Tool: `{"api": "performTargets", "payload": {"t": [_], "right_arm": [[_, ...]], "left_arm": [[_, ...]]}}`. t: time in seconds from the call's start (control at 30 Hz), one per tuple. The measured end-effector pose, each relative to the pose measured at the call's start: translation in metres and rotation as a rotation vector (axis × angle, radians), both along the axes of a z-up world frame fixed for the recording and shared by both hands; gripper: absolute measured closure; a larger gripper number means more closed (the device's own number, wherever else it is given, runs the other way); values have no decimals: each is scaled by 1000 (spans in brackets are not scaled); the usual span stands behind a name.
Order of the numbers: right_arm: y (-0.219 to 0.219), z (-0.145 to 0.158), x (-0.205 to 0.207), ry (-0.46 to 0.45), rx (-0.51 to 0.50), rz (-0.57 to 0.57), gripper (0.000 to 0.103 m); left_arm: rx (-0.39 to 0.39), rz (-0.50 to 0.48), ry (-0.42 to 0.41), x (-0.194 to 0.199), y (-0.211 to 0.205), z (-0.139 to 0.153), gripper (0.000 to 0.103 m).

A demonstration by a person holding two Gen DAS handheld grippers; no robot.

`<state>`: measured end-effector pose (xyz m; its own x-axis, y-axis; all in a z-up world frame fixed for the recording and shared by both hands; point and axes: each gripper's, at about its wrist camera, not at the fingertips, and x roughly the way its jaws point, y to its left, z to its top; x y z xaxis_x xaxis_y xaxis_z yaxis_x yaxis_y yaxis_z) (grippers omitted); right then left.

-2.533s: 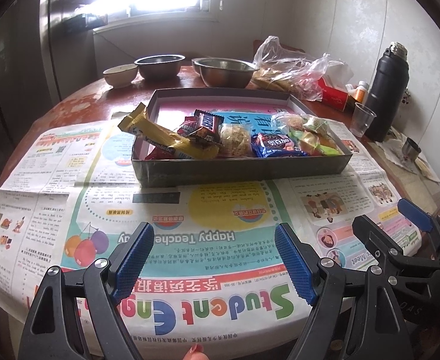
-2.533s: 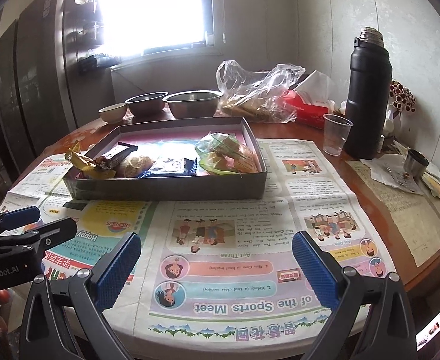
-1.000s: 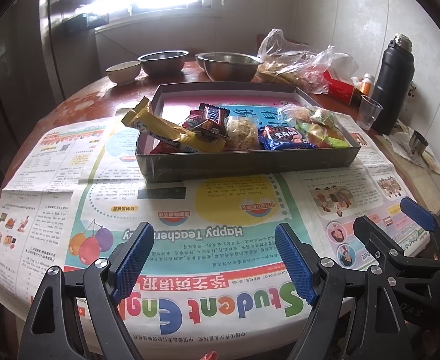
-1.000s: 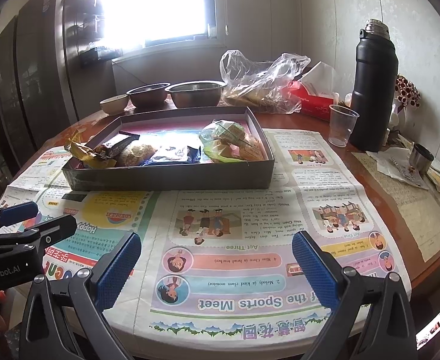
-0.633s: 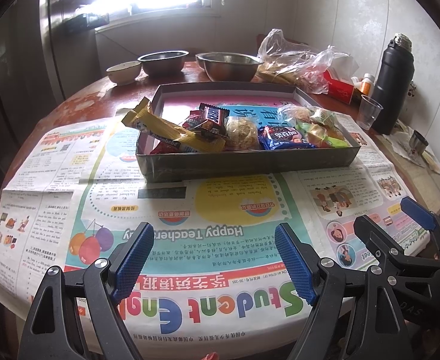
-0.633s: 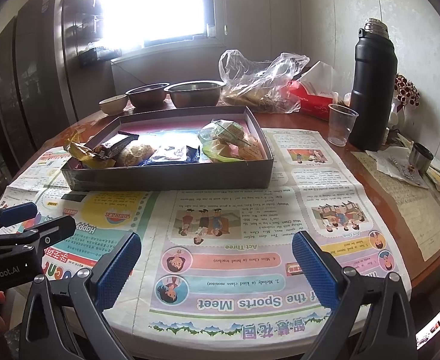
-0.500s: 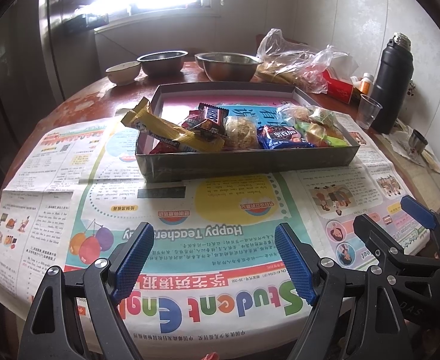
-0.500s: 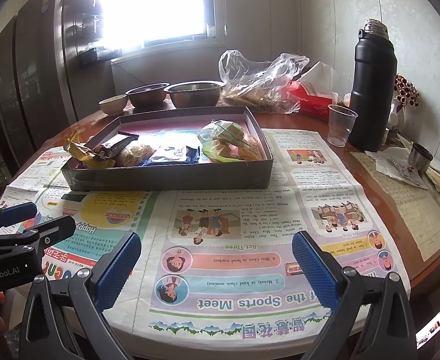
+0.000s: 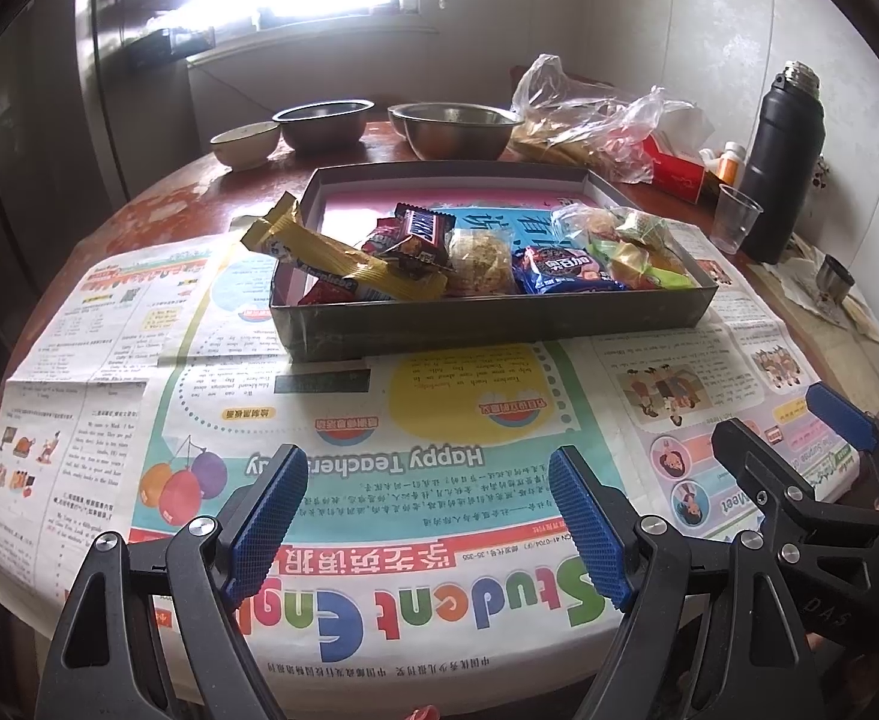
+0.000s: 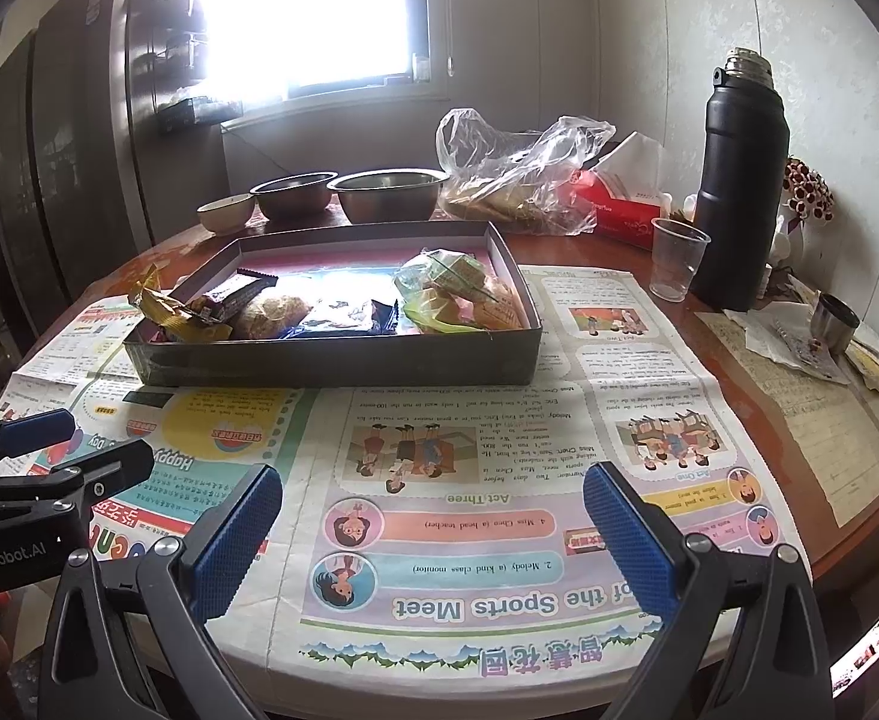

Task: Organize snacks

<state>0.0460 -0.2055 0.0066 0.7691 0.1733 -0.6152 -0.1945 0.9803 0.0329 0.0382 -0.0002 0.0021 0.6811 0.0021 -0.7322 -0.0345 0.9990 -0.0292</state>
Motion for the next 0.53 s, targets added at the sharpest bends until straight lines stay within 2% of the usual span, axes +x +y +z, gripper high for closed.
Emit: {"api": "performTargets", "payload": {"t": [0.33,0.53], "right_arm": [[1,-4,3,12,0,2,1],[2,-9,13,31,7,8,1]], "left_arm": [[-22,-20,13,5,2,-5,19],[-62,-37,-21,10,10,0,19]]}}
